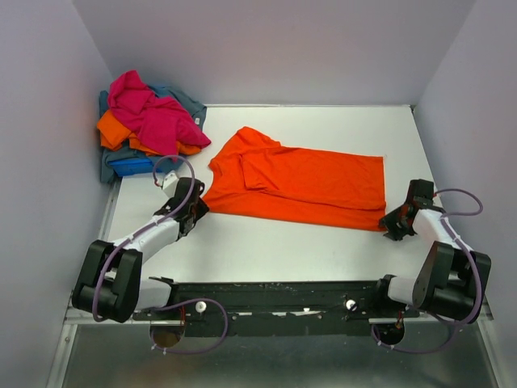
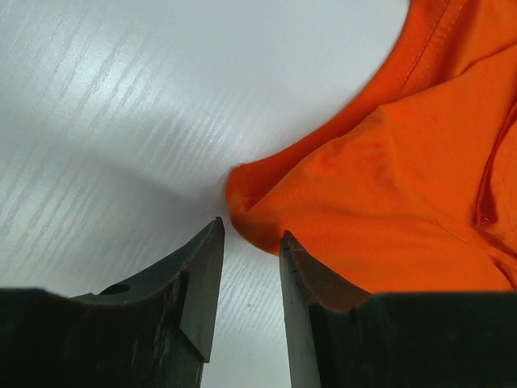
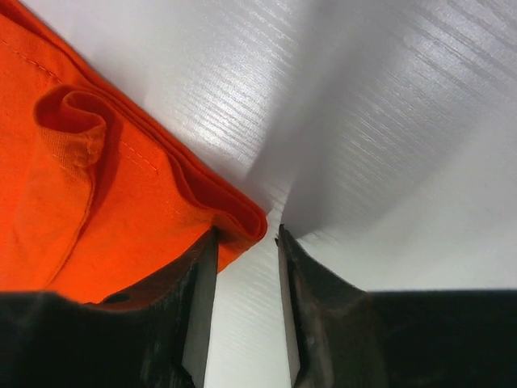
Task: Fold and stack the t-shirts
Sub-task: Fold the flattened tshirt in 1/3 of the way
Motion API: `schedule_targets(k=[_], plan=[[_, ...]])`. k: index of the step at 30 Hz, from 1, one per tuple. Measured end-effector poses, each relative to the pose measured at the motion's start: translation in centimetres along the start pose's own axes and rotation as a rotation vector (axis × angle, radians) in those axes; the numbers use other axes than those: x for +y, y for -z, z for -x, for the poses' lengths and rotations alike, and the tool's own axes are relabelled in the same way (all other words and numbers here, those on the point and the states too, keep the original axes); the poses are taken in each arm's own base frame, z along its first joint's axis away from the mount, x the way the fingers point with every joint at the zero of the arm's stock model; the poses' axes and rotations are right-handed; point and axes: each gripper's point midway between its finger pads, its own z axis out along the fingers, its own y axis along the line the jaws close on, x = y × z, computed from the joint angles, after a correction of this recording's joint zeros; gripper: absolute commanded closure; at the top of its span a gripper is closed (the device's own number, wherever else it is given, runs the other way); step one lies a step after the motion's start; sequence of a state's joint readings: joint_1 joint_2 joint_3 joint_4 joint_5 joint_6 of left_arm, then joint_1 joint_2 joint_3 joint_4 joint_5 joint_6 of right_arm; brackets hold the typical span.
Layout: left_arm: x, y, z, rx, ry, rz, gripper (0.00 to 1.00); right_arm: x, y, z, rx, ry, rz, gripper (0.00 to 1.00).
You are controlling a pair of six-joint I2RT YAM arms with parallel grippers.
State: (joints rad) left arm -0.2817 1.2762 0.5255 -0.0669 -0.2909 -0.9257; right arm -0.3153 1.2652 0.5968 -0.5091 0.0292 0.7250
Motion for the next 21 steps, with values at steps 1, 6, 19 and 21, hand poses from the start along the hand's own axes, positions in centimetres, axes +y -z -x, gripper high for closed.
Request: schedule_targets(k=[1,6,19,21], plan=[[0.1,-0.1,-0.2,0.006,-0.001,0.003,0.55,0.0,0.0,0.0,0.001,-0.002,-0.001,0.77],[-0.3,0.0,0.1,-0.001,0.006,-0.012,0.55,-0.1,-0.2,0.0,0.000,-0.020,-0.014,0.99],[-0.8,0.5,0.8,-0.022,0.017,-0.038,0.53,-0.2,0.0,-0.1,-0.013,-0.025,-0.002,0.99],[-0.7,0.4,0.6,-0.016,0.016,-0.030,0.53,-0.2,-0.1,-0.1,-0.013,-0.025,-0.002,0.99]])
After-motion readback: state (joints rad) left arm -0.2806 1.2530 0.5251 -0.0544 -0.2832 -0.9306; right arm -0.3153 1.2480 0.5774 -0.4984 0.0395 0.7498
